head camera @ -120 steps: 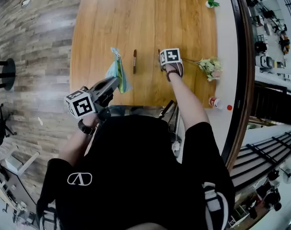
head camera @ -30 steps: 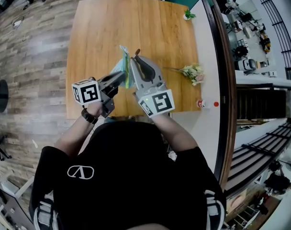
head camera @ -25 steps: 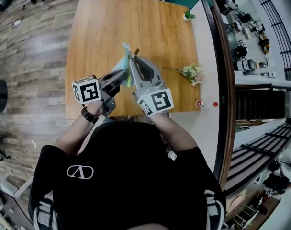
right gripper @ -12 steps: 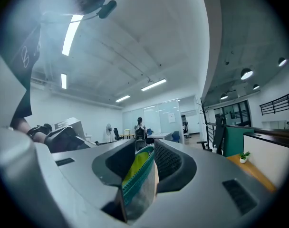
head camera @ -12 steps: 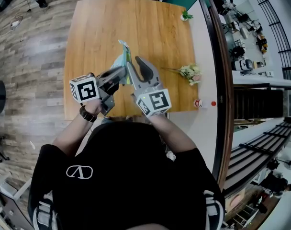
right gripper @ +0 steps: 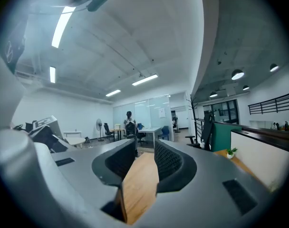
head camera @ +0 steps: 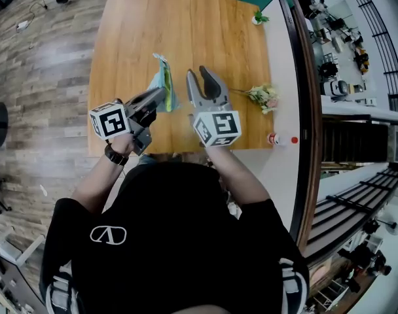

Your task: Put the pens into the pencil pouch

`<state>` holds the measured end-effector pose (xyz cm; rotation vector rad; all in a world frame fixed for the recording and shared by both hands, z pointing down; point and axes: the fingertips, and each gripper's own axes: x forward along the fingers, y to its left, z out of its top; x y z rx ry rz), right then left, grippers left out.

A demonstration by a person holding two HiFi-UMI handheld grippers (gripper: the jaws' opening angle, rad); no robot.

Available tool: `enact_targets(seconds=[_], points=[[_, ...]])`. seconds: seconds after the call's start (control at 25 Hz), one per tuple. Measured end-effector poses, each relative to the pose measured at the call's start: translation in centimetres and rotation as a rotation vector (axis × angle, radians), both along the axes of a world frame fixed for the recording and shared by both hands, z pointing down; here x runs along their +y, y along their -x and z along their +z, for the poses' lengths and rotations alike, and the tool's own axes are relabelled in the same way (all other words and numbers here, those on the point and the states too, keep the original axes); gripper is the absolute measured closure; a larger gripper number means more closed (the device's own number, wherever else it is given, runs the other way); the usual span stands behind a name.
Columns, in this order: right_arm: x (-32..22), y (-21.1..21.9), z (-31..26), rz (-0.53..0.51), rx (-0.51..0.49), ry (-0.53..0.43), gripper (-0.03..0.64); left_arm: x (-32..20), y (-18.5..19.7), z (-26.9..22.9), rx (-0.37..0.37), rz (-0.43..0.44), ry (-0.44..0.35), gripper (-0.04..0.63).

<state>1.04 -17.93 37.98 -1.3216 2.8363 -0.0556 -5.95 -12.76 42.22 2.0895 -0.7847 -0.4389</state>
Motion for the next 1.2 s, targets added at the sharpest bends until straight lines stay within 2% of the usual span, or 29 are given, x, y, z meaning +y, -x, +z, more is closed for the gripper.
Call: enact_targets(seconds=[0.16,0.28,0.4,0.6,0.84,1.04,1.2], points=[[-3.5,0.1,3.8,0.014,0.087,0.093,0.508,0.7,1.6,0.8,0.002,-0.040,0.019,0.580],[-6.1,1.2,8.5,0.004,0.168,0.226,0.498,1.6,2.8,1.8,0.012,-0.069,0.043,0.580],[-8.1,2.7,14.7,-0.009,0.261,0.402,0.489,2.4,4.1,3.0,0.016,-0.102,0.070,0.580],[-8.5,4.2,26.4,-0.005,0.361,0.756,0.466,3.5,6.5,5.1,0.016,-0.164,0.112,0.580],[-7.3,4.7,36.2,-0.014,0.423,1.042,0.468,3.9,8.2,6.4,0.011,-0.214,0.136,0.580],[-6.5,4.3,41.1,-0.005,0.448,1.209,0.471,4.5,8.6,7.2,0.009,-0.242,0.152,0.580],[-6.1,4.6,43.4,-0.020,0.465,1.283,0.474,4.7,8.8,8.1,0.010,-0.250,0.168,0.580]])
